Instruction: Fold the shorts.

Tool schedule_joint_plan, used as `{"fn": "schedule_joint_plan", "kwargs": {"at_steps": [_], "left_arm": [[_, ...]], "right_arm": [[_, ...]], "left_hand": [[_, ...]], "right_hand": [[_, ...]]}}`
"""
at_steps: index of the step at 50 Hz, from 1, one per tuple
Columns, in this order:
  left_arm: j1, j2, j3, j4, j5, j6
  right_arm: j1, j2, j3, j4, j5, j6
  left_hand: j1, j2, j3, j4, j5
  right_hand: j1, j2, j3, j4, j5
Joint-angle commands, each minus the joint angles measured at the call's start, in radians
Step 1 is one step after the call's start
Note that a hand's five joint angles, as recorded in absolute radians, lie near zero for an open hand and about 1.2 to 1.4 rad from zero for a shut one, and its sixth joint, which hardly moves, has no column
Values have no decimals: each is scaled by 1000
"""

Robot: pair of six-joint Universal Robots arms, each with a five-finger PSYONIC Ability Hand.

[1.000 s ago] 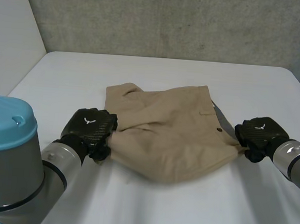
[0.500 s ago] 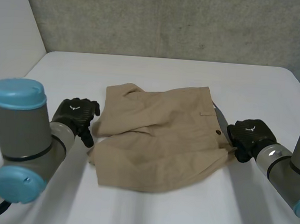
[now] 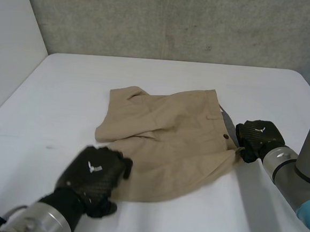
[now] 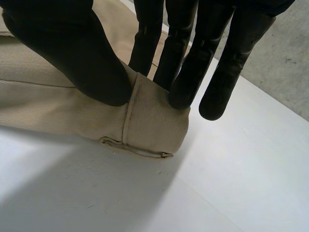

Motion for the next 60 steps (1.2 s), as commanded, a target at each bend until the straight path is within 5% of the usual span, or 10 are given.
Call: {"fn": "schedule_joint_plan", "kwargs": {"at_steps": [1,35,47,60], "left_arm": [[-17,-125,-10,-13,-2,-6],[112,-413,125,183,-31,3],[120,-467,167,235,-43,8],[160,-499,176,320,-43,147]], "right_arm": [[-1,-2,2,2,0,-1],[25,-7,29,-2,-8,-16],[28,-4,32,-3,-9,-18],[30,-2,33,-3,-11,-18]], "left_hand": [[9,16,18,13,22],[-73,-66,-65,-69,-61],[108,116,117,113,121],[123,131,132,128,136]], "right_hand": [[440,220,202,205,234],[440,220,202,205,234],[440,220,202,205,234],[440,220,202,205,234]]}}
